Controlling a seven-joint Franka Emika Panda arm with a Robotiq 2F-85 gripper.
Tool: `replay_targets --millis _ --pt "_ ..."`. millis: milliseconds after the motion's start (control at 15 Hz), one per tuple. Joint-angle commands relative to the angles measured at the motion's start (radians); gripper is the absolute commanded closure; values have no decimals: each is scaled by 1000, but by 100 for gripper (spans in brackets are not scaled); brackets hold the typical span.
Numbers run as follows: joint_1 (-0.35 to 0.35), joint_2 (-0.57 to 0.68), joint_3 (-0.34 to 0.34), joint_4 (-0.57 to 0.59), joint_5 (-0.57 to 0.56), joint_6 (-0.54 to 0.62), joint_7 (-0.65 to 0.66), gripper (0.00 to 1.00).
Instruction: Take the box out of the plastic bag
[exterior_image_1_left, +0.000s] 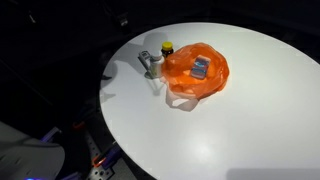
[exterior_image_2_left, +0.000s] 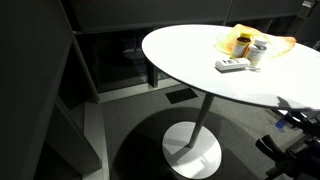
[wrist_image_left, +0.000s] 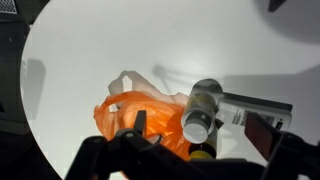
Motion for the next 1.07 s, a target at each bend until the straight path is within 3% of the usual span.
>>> replay_targets --millis 0,467,1000 --pt "-8 34 -45 35 -56 26 -27 0" --pt "-58 158 -151 103 -162 201 -127 0" --pt "-55 373 -310 270 -56 239 -387 0"
